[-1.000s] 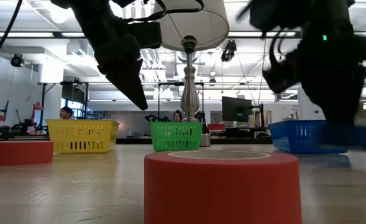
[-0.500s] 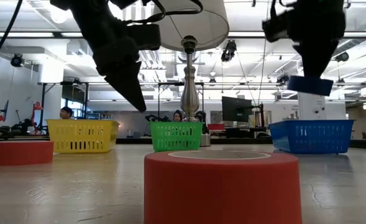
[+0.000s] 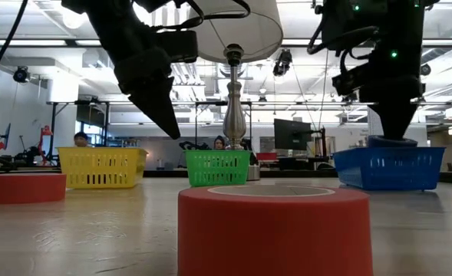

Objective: Pick and place Stapler, Stapler remover, tape
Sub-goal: Put the blue tape into the blue bin

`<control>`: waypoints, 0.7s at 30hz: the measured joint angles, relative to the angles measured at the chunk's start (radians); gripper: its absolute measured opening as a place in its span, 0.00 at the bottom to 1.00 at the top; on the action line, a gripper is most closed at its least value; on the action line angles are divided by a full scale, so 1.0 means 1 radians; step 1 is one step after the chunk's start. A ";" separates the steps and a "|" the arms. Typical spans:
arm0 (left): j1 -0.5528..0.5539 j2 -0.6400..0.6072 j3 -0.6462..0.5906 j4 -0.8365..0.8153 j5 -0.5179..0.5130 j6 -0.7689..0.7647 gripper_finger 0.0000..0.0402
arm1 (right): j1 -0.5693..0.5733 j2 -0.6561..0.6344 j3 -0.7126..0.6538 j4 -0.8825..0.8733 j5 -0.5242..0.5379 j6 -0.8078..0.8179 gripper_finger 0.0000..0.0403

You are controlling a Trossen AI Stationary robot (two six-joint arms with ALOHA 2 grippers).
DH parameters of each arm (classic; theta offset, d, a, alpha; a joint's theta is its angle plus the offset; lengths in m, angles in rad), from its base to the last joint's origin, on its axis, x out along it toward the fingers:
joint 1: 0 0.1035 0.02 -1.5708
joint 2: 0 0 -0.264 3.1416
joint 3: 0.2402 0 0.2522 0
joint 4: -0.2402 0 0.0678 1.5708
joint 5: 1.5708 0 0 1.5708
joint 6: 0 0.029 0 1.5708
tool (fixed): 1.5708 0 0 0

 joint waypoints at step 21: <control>0.000 0.000 0.000 0.000 0.000 0.000 0.35 | -0.003 0.000 -0.001 0.012 0.003 -0.051 0.35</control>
